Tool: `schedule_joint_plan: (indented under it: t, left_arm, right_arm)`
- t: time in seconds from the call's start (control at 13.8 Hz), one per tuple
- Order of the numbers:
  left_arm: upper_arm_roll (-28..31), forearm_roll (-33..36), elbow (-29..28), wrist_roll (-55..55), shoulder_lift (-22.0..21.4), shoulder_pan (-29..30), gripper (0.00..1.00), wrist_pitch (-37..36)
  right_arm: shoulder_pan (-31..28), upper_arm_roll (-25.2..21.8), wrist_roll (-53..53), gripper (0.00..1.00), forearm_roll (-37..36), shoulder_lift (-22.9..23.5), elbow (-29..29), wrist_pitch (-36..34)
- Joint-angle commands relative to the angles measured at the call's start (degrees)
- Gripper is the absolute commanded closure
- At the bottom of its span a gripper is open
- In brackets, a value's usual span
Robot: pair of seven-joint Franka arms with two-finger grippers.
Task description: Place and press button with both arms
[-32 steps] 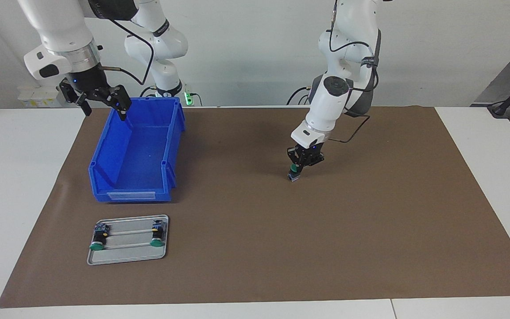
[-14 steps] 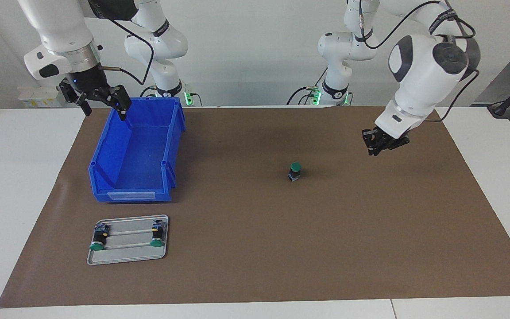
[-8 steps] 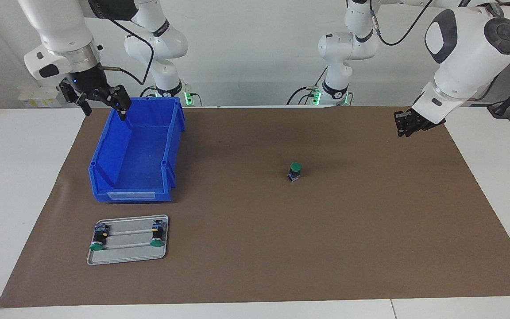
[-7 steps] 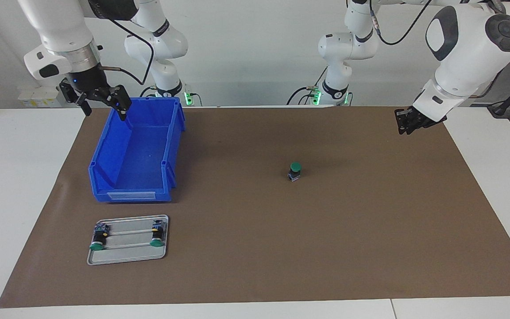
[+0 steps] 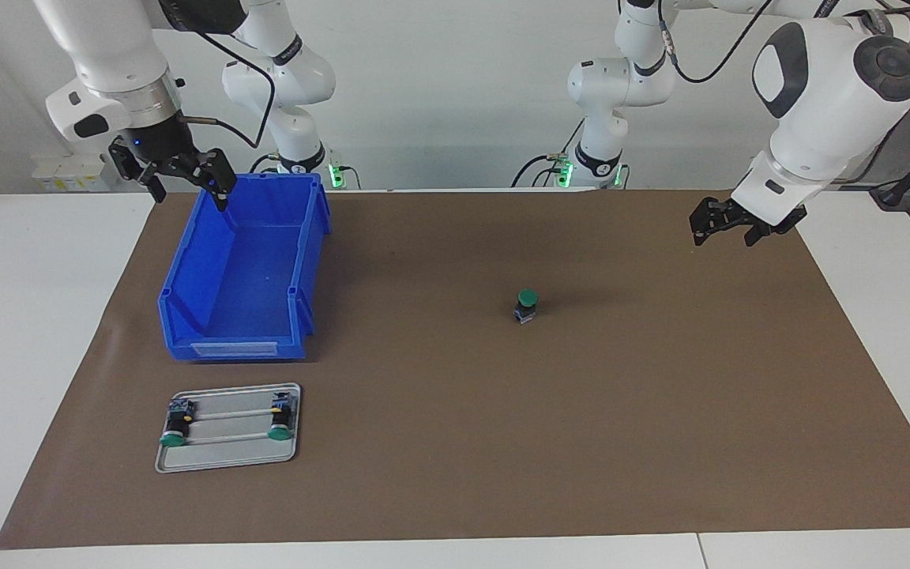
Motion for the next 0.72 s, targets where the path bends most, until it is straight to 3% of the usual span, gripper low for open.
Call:
schedule_joint_plan:
  t: [0.0,0.14,0.29,0.51,0.65]
  left_arm:
    - [-0.1,0.6,-5.2,-0.3,-3.0,-0.1,0.0,5.0]
    - [-0.1,0.4,-6.4,-0.3,-3.6,0.0,0.0,6.3]
    - [0.3,-1.3,-6.8,-0.4,-3.7,0.0,0.0,7.7]
    - [0.6,-4.4,-6.7,-0.7,-3.7,0.8,0.0,7.9]
    - [0.6,-4.4,-6.6,-0.7,-3.7,0.9,0.0,7.3]
  right_arm:
    - [0.5,0.9,-0.8,0.0,2.5,-1.8,-2.3,0.6]
    - [1.6,1.0,0.8,0.0,4.8,-1.5,-2.3,0.6]
    - [7.9,1.0,6.1,0.0,6.8,-0.2,-2.6,3.0]
    - [18.1,1.0,17.9,0.0,7.2,1.2,-7.3,12.2]
    - [24.4,1.0,26.3,0.0,7.1,5.0,-7.4,16.6]
